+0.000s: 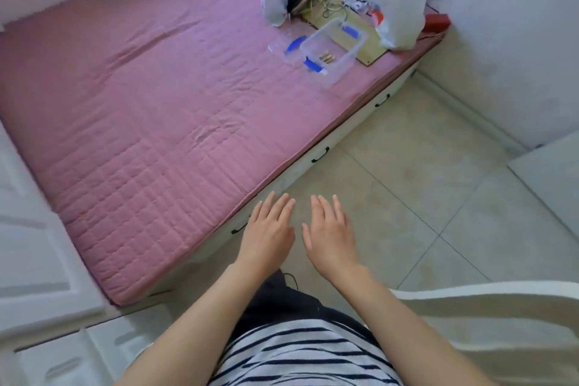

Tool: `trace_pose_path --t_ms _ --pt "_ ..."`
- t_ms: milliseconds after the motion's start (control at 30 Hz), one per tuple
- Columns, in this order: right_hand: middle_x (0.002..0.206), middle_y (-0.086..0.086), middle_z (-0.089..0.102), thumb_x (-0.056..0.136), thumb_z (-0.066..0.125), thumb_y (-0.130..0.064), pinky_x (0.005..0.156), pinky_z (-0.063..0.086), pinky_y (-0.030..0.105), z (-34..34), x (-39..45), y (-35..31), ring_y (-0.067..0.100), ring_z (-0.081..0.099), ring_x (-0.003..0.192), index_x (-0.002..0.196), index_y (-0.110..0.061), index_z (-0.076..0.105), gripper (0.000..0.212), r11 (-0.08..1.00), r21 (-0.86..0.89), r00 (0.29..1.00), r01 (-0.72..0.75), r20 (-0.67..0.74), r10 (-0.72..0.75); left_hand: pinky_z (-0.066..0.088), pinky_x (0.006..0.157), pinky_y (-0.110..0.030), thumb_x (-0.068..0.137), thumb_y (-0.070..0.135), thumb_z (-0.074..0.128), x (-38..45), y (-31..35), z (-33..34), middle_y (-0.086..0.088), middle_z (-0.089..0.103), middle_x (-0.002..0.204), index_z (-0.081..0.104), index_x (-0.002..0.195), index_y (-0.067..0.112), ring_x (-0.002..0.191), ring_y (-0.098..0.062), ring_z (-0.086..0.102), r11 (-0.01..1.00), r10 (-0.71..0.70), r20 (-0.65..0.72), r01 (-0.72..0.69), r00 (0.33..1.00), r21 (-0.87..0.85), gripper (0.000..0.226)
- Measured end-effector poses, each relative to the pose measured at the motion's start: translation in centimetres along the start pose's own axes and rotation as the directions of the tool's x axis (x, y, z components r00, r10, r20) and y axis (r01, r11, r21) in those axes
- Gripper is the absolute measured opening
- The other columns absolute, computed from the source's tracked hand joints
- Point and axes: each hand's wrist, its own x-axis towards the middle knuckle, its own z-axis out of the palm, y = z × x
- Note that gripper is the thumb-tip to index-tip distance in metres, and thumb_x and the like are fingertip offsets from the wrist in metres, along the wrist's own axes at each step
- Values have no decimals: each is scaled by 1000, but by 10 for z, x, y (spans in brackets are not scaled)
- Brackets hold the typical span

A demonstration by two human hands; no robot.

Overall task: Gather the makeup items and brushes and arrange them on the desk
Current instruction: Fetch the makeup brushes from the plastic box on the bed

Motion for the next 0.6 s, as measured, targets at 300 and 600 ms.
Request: trace_pose_path --t_ms 300,600 --pt "157 9 23 100 36 -36 120 14 41 -36 43 73 31 7 147 151 -8 15 62 967 106 971 -231 -32 235 15 118 -37 96 23 41 94 31 -15 -2 28 155 30 148 13 146 -24 15 990 135 43 -137 990 36 54" --pt "154 10 27 100 37 -35 119 12 40 -83 149 133 31 10 146 150 -6 17 61 924 132 928 -359 -57 368 16 118 -35 98 26 40 251 52 -43 2 29 155 29 148 16 146 -21 15 971 227 49 -230 973 68 52"
